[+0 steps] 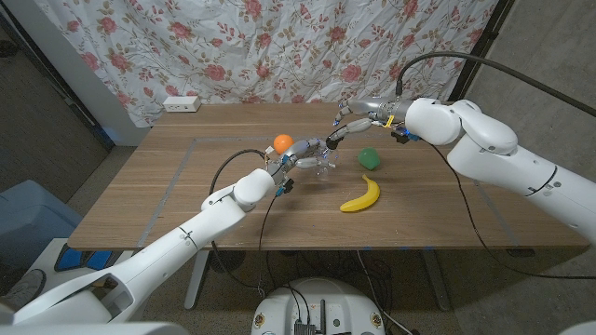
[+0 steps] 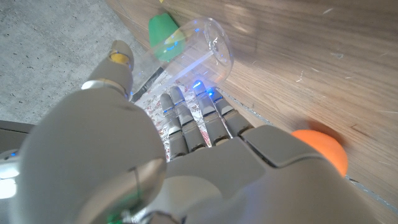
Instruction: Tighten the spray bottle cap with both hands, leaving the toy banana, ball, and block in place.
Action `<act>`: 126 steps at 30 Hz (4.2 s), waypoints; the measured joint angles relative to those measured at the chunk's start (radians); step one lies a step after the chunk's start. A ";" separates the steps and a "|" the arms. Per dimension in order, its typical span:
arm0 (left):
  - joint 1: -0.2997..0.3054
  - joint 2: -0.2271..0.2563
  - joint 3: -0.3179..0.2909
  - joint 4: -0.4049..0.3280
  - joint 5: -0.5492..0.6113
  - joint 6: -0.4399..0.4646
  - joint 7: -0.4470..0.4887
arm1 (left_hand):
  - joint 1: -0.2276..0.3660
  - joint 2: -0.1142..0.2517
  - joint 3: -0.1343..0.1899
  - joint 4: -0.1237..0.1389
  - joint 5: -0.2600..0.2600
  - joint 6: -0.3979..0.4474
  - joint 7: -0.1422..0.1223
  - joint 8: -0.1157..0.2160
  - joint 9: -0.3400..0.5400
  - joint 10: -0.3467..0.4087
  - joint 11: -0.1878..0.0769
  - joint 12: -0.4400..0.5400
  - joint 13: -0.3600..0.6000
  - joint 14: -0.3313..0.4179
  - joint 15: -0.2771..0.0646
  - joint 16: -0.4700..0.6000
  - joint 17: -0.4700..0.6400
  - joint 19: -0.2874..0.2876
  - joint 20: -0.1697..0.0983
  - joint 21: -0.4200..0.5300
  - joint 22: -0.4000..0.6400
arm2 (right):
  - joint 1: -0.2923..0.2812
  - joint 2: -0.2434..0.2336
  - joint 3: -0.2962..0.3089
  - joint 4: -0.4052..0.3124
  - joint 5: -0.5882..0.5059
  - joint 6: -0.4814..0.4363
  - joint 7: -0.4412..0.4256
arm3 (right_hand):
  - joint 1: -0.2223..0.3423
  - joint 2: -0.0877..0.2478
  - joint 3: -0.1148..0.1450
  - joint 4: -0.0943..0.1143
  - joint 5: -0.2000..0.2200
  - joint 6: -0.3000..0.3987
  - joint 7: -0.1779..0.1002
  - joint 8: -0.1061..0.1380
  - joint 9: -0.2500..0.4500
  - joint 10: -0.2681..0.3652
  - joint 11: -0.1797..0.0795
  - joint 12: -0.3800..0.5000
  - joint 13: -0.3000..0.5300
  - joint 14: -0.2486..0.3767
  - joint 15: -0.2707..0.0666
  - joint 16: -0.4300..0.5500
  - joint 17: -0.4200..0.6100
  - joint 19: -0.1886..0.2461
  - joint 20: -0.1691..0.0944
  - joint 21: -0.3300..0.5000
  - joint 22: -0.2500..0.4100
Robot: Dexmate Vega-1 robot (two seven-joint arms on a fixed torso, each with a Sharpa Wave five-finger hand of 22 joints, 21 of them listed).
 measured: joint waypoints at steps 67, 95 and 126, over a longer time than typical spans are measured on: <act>-0.011 -0.011 0.005 0.027 0.005 -0.012 -0.002 | 0.000 0.000 -0.004 -0.004 -0.001 0.002 -0.002 0.013 -0.015 0.016 0.005 -0.003 0.013 0.013 -0.002 -0.019 -0.009 0.000 0.000 0.000 0.000 | -0.026 0.063 -0.031 0.001 -0.132 -0.102 -0.037 | -0.054 0.042 -0.006 -0.016 0.004 0.448 0.010 0.163 -0.016 0.263 -0.052 0.040 -0.007 0.157 -0.064 0.057 0.005 0.107 -0.028 0.007 0.000; 0.003 -0.009 0.001 0.022 0.004 -0.021 0.007 | 0.000 0.000 -0.004 -0.004 -0.003 0.002 -0.002 0.013 -0.020 0.021 0.011 -0.009 0.017 0.012 -0.002 -0.027 -0.014 0.000 0.000 0.000 0.000 | -0.034 0.079 -0.044 -0.005 -0.138 -0.136 -0.066 | -0.082 0.110 0.009 -0.003 0.004 0.570 -0.005 0.200 -0.031 0.364 -0.082 0.044 -0.007 0.230 -0.112 0.084 0.014 0.162 -0.055 0.007 0.000; 0.034 -0.003 -0.012 0.007 -0.001 -0.030 0.030 | 0.000 0.000 0.005 -0.012 0.000 0.002 -0.002 0.013 -0.024 0.025 0.015 -0.016 0.021 0.022 -0.003 -0.039 -0.014 0.005 0.005 0.000 0.000 | -0.081 0.054 -0.007 -0.042 -0.115 -0.135 -0.117 | -0.250 0.037 -0.059 0.021 0.000 0.300 0.080 0.059 -0.032 0.294 -0.012 -0.012 -0.004 0.188 -0.045 0.057 0.023 0.126 -0.012 -0.004 0.000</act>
